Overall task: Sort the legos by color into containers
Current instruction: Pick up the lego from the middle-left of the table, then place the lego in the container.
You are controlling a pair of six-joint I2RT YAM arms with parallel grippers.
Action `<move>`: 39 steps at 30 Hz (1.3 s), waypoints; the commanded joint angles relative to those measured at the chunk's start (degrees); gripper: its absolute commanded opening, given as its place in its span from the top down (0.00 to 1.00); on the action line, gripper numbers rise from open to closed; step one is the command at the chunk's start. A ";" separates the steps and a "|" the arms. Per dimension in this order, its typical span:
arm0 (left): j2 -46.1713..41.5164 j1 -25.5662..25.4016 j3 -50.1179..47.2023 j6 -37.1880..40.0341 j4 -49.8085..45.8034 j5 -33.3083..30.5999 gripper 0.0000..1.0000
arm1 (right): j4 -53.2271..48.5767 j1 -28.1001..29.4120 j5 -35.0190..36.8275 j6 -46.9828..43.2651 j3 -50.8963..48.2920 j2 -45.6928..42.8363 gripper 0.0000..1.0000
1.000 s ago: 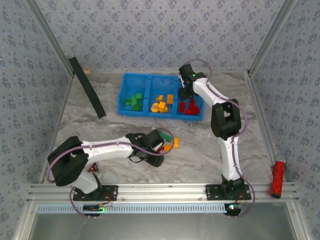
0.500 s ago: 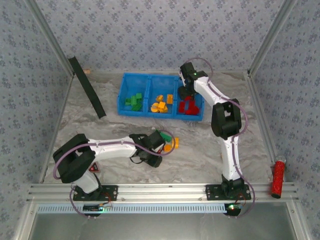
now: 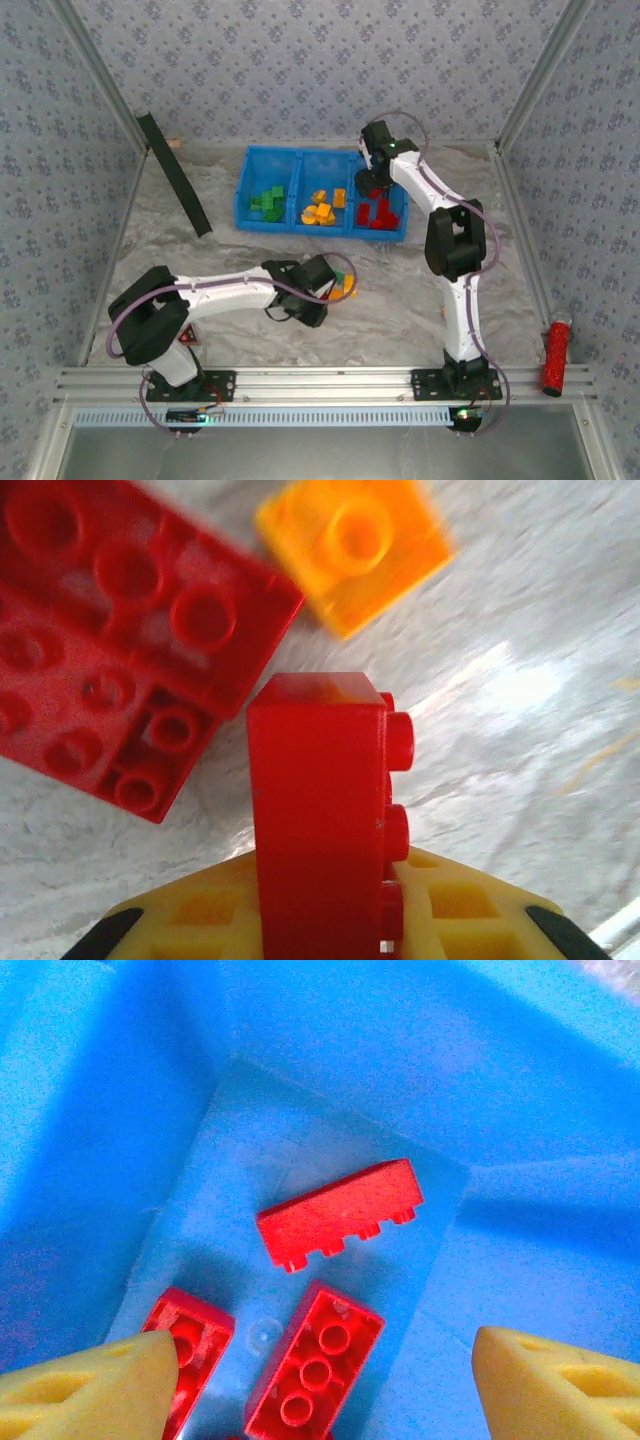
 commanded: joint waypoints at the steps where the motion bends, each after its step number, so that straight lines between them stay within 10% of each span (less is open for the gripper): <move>1: -0.27 -0.33 7.48 2.93 -4.12 1.18 0.83 | -3.40 0.40 -0.83 1.40 -0.55 -9.32 0.20; 28: 50.83 10.32 87.08 8.90 -20.91 -10.46 0.86 | -1.20 -9.12 -16.24 32.05 -68.36 -76.64 0.15; 39: 56.85 12.99 93.27 5.61 -21.01 -5.15 0.79 | -1.89 -1.93 -15.39 39.60 -76.97 -84.48 0.16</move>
